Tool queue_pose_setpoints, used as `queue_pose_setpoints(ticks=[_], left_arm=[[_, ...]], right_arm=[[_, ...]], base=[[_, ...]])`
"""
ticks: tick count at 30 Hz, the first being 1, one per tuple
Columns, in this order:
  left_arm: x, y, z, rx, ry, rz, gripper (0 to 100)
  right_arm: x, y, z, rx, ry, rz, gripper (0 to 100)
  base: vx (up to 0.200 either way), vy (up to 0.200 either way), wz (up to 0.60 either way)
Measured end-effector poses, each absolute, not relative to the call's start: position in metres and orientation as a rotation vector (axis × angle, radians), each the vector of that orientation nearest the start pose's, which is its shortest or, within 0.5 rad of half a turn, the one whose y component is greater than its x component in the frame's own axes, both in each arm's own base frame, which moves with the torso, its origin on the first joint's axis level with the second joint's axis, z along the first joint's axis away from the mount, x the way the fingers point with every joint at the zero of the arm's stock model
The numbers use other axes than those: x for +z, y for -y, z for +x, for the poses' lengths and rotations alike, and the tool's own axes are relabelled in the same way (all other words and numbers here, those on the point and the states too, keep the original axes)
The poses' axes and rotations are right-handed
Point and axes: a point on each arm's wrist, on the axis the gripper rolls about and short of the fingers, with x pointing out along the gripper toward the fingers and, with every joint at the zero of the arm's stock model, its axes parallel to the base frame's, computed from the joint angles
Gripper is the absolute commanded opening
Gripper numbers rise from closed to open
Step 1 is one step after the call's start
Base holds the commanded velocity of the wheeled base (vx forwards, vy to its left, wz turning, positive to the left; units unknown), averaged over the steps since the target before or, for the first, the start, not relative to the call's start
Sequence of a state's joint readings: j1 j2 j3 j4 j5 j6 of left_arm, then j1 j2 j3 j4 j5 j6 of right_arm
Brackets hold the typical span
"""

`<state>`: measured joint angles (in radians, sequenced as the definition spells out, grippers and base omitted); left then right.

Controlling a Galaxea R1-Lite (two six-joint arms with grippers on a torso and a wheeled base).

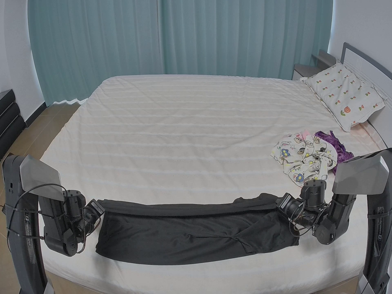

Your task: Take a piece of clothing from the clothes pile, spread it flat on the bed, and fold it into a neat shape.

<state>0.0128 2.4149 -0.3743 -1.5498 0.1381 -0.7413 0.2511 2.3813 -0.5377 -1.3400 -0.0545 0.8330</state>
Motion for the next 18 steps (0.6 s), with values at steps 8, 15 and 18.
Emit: queue_pose_setpoints(ticks=[8, 15, 18], left_arm=[[-0.055, 0.001, 0.286, 0.316, -0.523, -0.634, 0], [-0.063, 0.003, 0.282, 0.319, -0.559, -0.619, 0], [-0.064, 0.004, 0.280, 0.321, -0.571, -0.616, 0]], right_arm=[[-0.045, -0.078, 0.310, -0.025, -0.621, 0.655, 0], [-0.053, -0.077, 0.308, -0.032, -0.648, 0.636, 0], [-0.055, -0.077, 0.307, -0.033, -0.655, 0.629, 0]], base=[[0.000, 0.000, 0.00], [0.000, 0.000, 0.00], [0.000, 0.000, 0.00]])
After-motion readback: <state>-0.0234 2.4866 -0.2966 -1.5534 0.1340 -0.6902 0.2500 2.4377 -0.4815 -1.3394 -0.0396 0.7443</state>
